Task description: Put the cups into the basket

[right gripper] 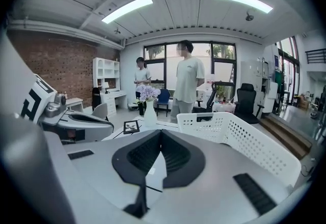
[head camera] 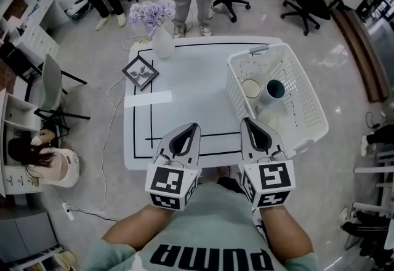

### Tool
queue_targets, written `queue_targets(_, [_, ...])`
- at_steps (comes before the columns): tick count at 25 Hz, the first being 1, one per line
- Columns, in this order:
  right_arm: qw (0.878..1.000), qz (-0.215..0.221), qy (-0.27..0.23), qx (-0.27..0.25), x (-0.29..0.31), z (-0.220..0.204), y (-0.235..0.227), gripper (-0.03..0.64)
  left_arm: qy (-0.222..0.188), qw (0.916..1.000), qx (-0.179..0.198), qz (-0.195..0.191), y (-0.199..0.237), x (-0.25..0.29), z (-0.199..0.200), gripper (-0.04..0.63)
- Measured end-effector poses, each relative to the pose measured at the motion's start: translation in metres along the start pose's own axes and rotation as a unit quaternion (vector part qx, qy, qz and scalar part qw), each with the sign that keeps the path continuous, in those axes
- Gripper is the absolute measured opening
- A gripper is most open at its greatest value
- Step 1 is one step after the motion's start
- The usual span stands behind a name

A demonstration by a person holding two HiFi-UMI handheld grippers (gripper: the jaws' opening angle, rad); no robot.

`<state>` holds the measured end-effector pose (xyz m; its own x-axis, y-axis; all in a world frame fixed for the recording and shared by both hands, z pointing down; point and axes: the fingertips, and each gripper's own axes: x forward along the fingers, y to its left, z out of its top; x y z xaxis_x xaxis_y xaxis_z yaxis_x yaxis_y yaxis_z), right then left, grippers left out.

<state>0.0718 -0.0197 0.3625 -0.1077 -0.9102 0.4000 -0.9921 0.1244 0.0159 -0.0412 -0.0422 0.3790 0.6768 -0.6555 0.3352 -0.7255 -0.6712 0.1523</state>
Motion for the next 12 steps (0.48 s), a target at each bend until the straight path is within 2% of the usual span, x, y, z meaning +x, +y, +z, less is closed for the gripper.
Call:
queue_targets(8, [0.999,0.015,0.018,-0.023,-0.01,-0.024,0.028,0.017,-0.001,0.9997,-0.003,-0.023,-0.008,-0.02,-0.018,0.006])
queue_targets(12, [0.998,0.038,0.032,-0.046,-0.016,-0.039,0.038,0.017,0.006,0.9999,-0.01,-0.004,-0.004,-0.03,-0.029,0.006])
